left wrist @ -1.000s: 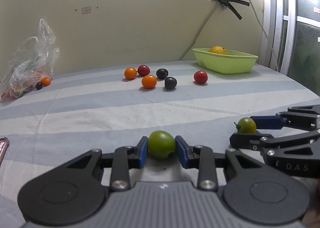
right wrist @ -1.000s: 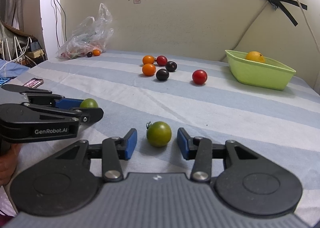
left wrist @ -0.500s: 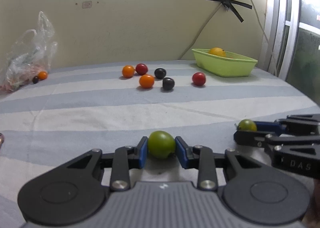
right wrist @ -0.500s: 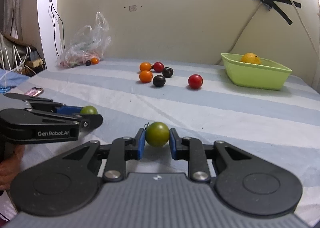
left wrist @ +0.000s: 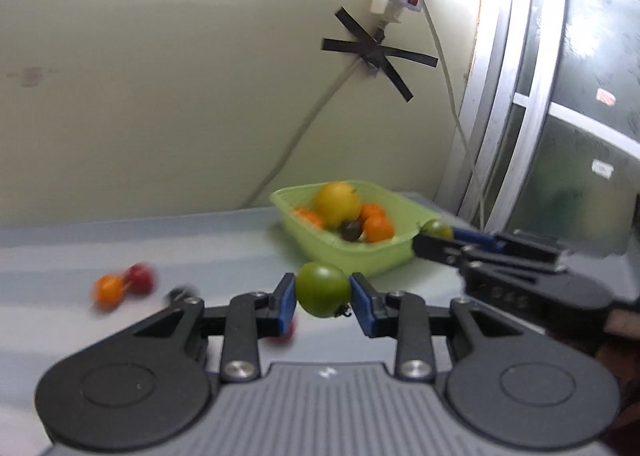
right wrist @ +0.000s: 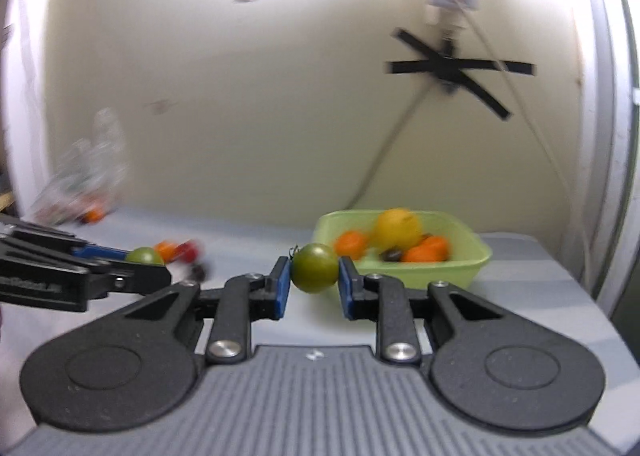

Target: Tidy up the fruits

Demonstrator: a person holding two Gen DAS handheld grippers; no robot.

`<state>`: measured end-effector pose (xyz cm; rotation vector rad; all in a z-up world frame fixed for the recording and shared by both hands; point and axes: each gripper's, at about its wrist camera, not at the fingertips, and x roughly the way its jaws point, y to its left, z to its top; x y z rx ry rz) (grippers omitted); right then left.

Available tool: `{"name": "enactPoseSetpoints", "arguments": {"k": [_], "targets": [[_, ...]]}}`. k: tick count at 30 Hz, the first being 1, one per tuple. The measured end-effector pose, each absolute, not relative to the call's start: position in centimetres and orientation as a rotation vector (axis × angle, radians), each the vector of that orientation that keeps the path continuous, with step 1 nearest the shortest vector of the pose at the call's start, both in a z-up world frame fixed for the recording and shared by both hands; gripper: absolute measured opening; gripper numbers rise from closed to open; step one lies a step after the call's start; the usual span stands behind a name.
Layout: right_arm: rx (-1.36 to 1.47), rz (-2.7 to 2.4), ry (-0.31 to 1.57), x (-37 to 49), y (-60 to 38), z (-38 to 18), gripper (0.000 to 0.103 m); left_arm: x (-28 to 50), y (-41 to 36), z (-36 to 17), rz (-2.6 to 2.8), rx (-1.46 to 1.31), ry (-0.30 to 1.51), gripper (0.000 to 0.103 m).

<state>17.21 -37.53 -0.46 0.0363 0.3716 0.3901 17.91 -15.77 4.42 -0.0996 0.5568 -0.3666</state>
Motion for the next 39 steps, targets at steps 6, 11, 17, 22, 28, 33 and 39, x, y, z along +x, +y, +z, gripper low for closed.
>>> {"name": "enactPoseSetpoints", "arguments": {"k": [6, 11, 17, 22, 28, 33, 39], "targets": [[0.046, 0.313, 0.395, 23.0, -38.6, -2.2, 0.029, 25.8, -18.3, 3.4, -0.466, -0.227, 0.646, 0.030], [0.078, 0.295, 0.423, 24.1, -39.6, -3.5, 0.047, 29.0, -20.3, 1.9, -0.474, -0.237, 0.690, 0.032], [0.148, 0.250, 0.366, 23.1, -41.4, -3.0, 0.052, 28.4, -18.8, 2.8, -0.453, -0.263, 0.654, 0.042], [0.204, 0.267, 0.314, 22.1, -41.8, -2.3, 0.052, 22.3, -11.8, 5.1, -0.335, -0.261, 0.529, 0.042], [0.212, 0.452, 0.326, 19.9, -39.2, -1.9, 0.052, 16.0, -5.8, 2.4, -0.090, -0.269, 0.545, 0.042], [0.129, 0.587, 0.488, 19.9, -34.2, -2.7, 0.052, 15.2, -6.9, -0.5, -0.091, -0.244, 0.592, 0.043], [0.099, 0.593, 0.596, 21.2, -31.1, -3.3, 0.052, 15.4, -9.9, -1.9, -0.142, -0.137, 0.568, 0.043]]}}
